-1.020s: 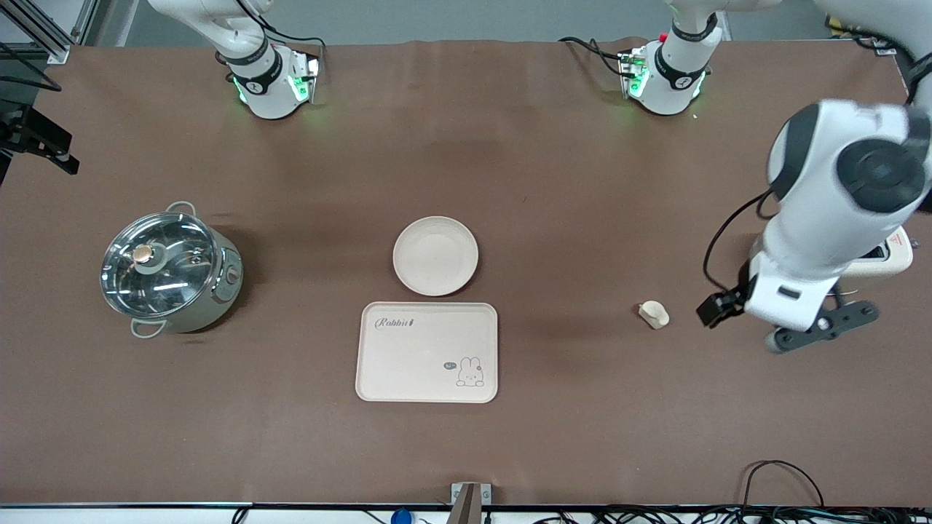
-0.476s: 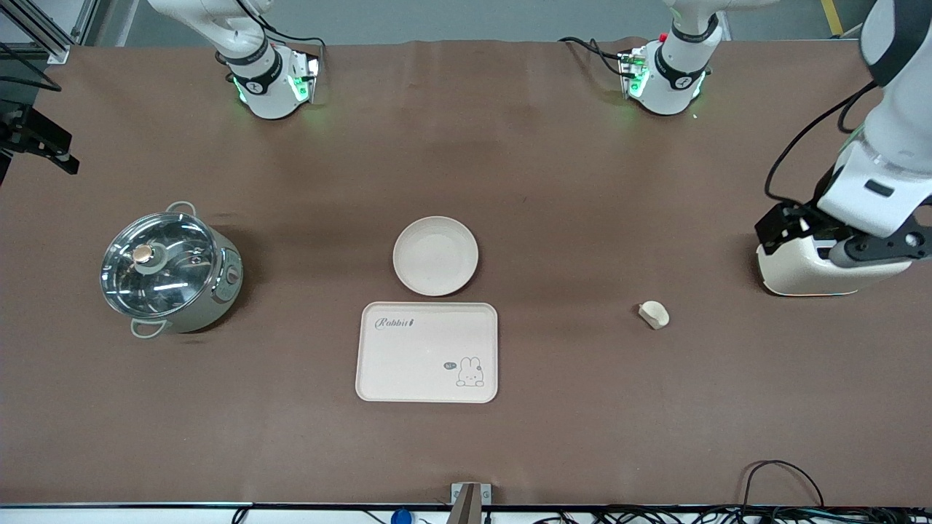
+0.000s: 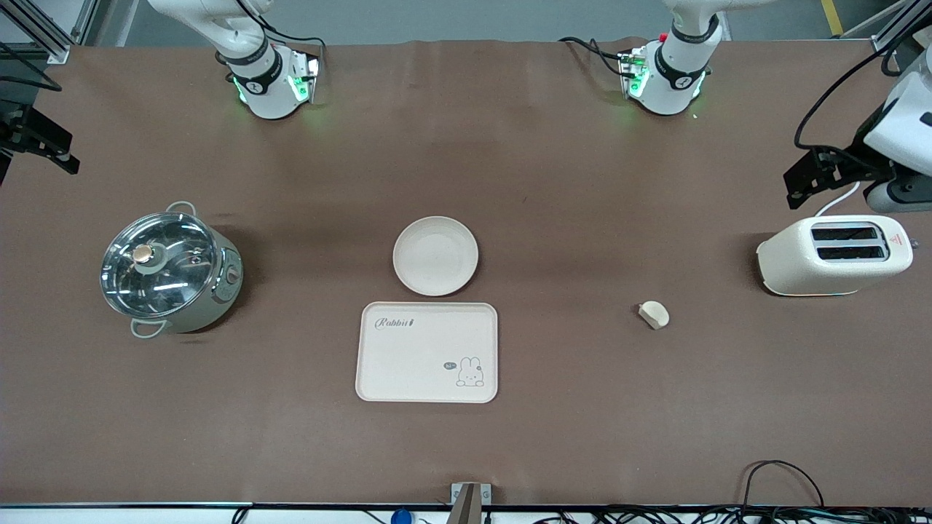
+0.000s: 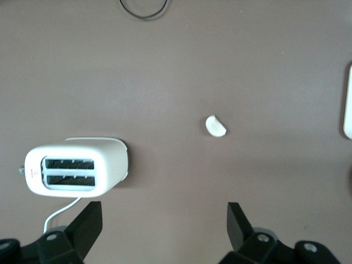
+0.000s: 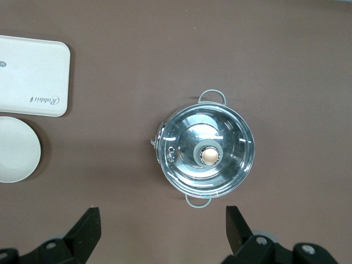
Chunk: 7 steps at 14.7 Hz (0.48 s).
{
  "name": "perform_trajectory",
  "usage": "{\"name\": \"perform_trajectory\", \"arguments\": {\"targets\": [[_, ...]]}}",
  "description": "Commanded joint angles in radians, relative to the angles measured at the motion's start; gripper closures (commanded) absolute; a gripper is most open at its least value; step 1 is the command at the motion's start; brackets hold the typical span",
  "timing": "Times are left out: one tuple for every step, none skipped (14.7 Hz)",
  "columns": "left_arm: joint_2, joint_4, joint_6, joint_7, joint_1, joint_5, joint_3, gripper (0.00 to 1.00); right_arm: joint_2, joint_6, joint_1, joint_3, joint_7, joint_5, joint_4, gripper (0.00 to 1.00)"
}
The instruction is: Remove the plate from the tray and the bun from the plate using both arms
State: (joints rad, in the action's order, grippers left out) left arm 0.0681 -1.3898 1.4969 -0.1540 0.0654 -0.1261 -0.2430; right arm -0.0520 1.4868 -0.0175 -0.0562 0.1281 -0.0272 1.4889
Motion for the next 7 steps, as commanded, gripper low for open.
{"name": "perform_trajectory", "arguments": {"targets": [[-0.027,-0.021,-0.026,0.034,0.001,0.046,0.004,0.00,-0.006,-0.011,0.001,0.004,0.001,-0.011,-0.003,0.00],[-0.042,-0.026,-0.026,0.042,-0.007,0.057,0.014,0.00,-0.006,-0.014,0.001,0.004,0.002,-0.011,-0.003,0.00],[-0.056,-0.053,-0.024,0.051,-0.015,0.068,0.027,0.00,-0.006,-0.017,0.002,0.004,0.004,-0.011,-0.003,0.00],[-0.082,-0.078,-0.023,0.054,-0.022,0.088,0.057,0.00,-0.006,-0.017,0.002,0.004,0.004,-0.011,-0.001,0.00],[-0.109,-0.115,-0.020,0.068,-0.059,0.112,0.112,0.00,-0.006,-0.017,0.001,0.004,0.004,-0.013,-0.001,0.00],[-0.131,-0.142,-0.017,0.091,-0.079,0.126,0.155,0.00,-0.006,-0.016,0.001,0.004,0.004,-0.011,-0.001,0.00],[-0.143,-0.156,-0.017,0.102,-0.081,0.131,0.166,0.00,-0.006,-0.016,0.001,0.004,0.001,-0.011,-0.001,0.00]]}}
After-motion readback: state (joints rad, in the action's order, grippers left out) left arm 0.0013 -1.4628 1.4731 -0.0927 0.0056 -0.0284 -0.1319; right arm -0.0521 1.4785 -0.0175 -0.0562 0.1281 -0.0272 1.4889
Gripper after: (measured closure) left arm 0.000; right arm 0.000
